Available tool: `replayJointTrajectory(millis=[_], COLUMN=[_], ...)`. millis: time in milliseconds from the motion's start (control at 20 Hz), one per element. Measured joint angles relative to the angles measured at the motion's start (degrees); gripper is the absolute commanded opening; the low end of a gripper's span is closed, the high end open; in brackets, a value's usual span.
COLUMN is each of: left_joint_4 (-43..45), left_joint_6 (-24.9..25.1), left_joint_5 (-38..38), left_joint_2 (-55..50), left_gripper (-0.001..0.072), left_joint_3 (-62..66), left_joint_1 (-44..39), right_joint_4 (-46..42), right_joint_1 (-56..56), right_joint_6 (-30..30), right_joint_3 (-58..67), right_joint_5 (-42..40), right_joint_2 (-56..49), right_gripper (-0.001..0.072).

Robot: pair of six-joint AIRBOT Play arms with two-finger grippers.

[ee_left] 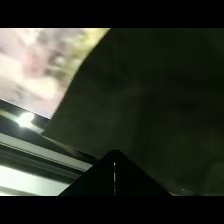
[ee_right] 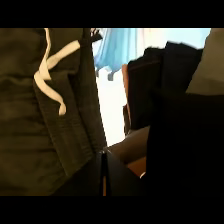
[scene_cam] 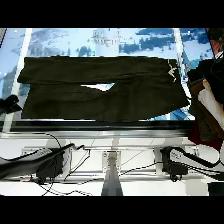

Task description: Fold the clothes and pants, and hang the long-sleeved shirts on hangers.

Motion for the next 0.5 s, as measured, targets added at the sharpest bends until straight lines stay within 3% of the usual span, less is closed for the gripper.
replayJointTrajectory(millis=[50,100,250,450,500], left_joint_4=[-3.5,-6.6,-13.7,-18.2,-19.2], left_joint_6=[1.7,3.3,7.1,9.0,9.2], left_joint_5=[1.7,2.9,5.4,10.1,11.9], left_joint_2=[1.1,2.0,3.3,3.8,3.9], left_gripper=[0.0653,0.0704,0.0703,0.0699,0.0638], left_joint_3=[-3.6,-6.3,-12.4,-17.5,-18.5], left_joint_1=[3.3,6.1,13.2,16.8,16.8], right_joint_4=[0.0,0.0,0.0,0.0,0.0], right_joint_1=[0.0,0.0,0.0,0.0,0.0], right_joint_6=[-0.1,-0.2,-0.2,0.1,0.5], right_joint_3=[-0.4,-0.8,-1.7,-2.2,-2.3], right_joint_5=[0.2,0.3,0.7,1.8,2.2], right_joint_2=[0.0,0.0,0.0,0.0,0.0], right_gripper=[0.003,0.003,0.003,0.0029,0.0029])
